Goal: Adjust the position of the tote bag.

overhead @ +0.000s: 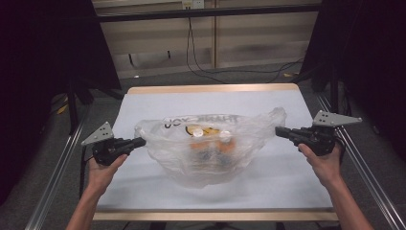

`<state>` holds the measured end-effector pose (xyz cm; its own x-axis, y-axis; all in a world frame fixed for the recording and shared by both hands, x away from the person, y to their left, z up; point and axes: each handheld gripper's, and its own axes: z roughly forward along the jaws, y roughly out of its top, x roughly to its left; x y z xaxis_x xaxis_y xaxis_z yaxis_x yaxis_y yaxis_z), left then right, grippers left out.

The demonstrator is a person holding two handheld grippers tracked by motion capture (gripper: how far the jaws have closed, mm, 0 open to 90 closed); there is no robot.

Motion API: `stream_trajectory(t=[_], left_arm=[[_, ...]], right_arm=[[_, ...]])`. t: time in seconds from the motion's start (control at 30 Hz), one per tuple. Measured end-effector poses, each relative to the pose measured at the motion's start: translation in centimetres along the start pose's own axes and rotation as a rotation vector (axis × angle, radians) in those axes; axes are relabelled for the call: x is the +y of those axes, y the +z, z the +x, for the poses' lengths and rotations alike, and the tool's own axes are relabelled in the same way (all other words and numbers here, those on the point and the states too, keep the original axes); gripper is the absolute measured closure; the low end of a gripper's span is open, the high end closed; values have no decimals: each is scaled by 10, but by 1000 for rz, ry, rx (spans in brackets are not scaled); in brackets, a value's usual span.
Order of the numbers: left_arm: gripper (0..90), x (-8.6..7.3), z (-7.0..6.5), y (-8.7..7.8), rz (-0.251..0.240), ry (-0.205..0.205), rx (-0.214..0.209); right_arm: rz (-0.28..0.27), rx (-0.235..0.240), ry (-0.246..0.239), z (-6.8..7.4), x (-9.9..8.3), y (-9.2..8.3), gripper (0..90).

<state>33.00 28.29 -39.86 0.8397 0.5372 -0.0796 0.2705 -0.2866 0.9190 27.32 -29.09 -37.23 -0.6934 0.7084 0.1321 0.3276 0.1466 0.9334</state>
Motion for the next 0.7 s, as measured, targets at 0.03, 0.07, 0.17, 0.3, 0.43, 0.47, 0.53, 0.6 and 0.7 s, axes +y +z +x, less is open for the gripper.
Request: stream_trajectory(t=[0.03,0.07,0.17,0.3,0.43,0.47,0.53,0.6,0.7], left_arm=[[900,0,-1,3,7,-1,3],[900,-1,-1,5,25,5,1],[900,-3,-2,9,47,19,-6],[900,-6,-3,14,62,14,-12],[900,-10,-2,22,93,16,-9],[900,-11,-2,25,110,20,-10],[900,-14,-3,29,141,27,-11],[900,-17,-3,32,162,39,-8],[900,-19,-4,35,177,33,-12]], right_arm=[[11,-2,1,-1,-2,2,900],[24,-2,5,-1,-5,4,900],[51,-4,5,-2,-10,8,900],[73,-5,12,-4,-17,9,900],[107,-10,24,-6,-26,14,900],[115,-7,21,-7,-28,15,900],[136,-11,19,-7,-31,19,900],[151,-8,19,-7,-34,23,900],[166,-3,18,-7,-37,25,900]])
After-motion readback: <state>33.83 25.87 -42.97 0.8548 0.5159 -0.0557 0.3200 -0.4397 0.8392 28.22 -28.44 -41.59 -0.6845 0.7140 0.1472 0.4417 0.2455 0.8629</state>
